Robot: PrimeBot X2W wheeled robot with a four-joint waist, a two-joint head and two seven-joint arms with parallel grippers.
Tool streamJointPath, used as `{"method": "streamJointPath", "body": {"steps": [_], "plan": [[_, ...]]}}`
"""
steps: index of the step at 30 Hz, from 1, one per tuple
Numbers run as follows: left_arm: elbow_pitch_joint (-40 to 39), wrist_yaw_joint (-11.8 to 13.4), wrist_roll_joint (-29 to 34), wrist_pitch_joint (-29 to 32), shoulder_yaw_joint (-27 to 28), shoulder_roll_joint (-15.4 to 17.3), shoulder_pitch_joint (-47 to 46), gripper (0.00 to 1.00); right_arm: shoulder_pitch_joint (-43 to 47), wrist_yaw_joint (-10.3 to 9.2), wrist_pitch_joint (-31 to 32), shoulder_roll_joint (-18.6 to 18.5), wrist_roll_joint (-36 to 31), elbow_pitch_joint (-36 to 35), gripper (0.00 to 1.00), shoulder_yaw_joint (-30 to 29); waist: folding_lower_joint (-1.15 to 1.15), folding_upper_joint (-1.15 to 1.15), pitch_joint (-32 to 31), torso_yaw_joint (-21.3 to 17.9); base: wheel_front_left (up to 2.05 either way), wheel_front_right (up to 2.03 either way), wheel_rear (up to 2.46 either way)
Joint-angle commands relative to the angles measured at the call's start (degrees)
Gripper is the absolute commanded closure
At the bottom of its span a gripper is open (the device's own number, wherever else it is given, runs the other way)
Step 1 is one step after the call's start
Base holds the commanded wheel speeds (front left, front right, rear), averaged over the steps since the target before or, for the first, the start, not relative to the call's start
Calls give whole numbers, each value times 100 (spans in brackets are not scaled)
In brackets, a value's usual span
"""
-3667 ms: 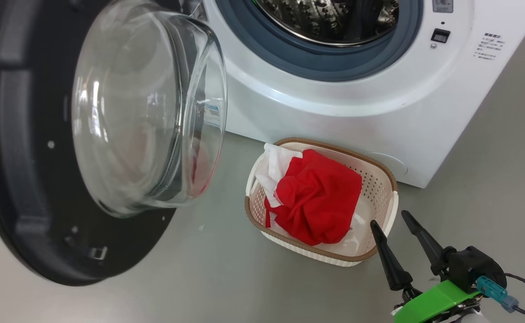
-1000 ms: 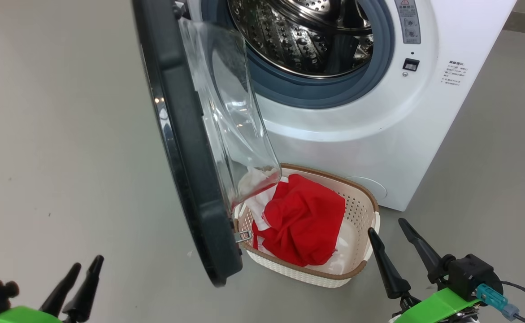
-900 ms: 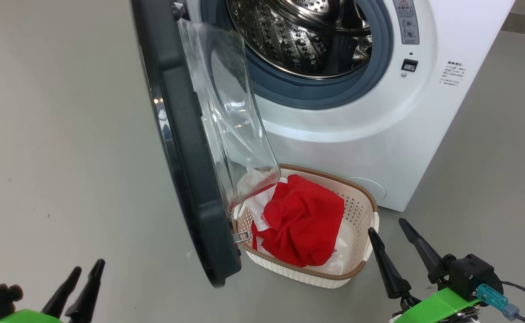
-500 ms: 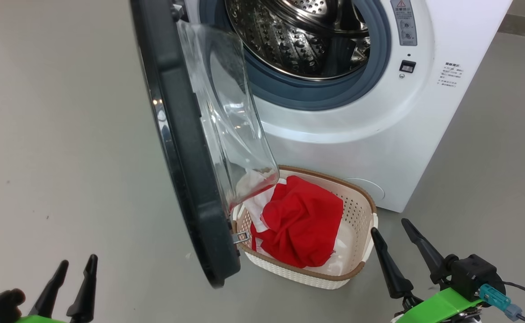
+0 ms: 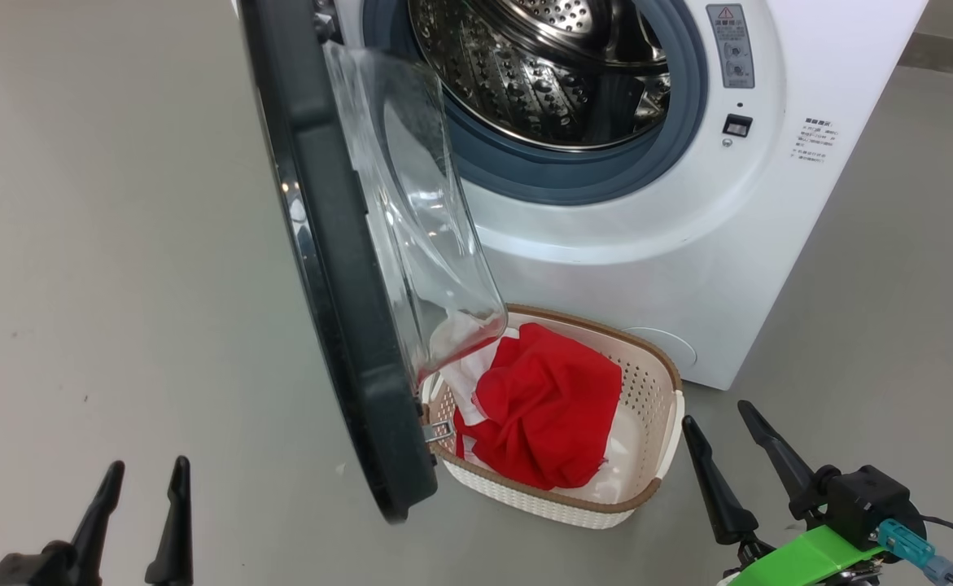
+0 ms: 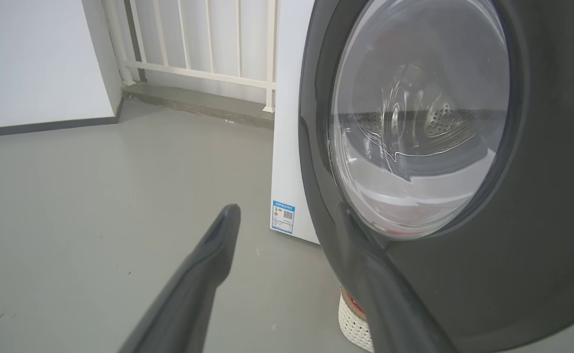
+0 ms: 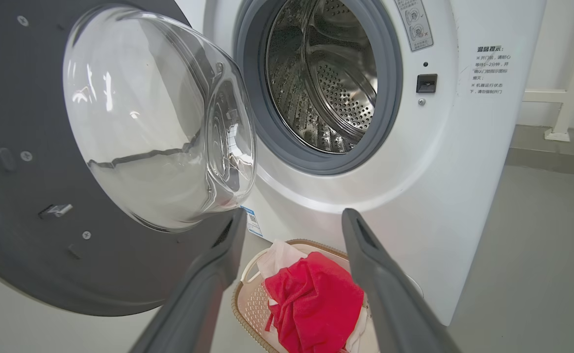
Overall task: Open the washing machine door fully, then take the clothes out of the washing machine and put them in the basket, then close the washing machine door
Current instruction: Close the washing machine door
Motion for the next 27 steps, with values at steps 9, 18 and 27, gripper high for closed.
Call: {"method": "streamJointPath", "body": {"steps": [9, 18, 27], "plan": [[-376, -31, 479, -70, 426, -169, 166, 0, 106, 26, -37, -24, 3, -134, 0, 43, 0, 0, -76, 13, 0, 0, 0], [-430, -31, 545, -70, 504, -227, 161, 0, 115, 26, -37, 23, -10, -134, 0, 16, 0, 0, -55, 12, 0, 0, 0], [-357, -31, 365, -70, 460, -152, 77, 0, 90, 26, -37, 34, -7, -118, 0, 24, 0, 0, -68, 14, 0, 0, 0]]}}
